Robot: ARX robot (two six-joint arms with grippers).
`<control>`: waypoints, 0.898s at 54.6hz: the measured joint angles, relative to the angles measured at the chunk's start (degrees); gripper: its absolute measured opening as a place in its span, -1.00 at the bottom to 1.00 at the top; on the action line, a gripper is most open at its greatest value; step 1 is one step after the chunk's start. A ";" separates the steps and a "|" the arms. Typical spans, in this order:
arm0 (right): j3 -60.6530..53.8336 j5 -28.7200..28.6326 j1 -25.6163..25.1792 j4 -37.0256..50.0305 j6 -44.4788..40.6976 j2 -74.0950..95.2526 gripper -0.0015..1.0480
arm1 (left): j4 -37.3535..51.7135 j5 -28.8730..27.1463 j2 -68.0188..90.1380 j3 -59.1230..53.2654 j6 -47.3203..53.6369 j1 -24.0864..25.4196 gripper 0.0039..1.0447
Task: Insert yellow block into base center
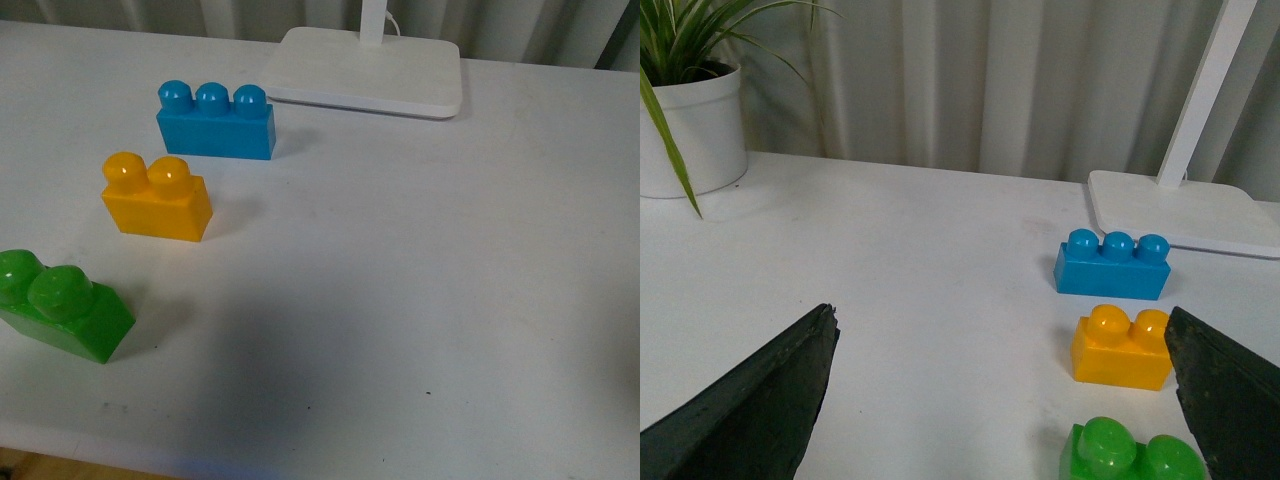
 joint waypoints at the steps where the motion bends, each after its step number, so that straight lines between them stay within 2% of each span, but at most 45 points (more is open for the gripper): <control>1: 0.00 0.00 0.00 0.00 0.00 0.00 0.83 | 0.00 0.00 0.00 0.00 0.00 0.00 0.88; 49: 0.00 0.00 0.00 0.00 -0.02 0.00 0.83 | 0.00 0.02 0.00 0.00 0.00 0.00 0.88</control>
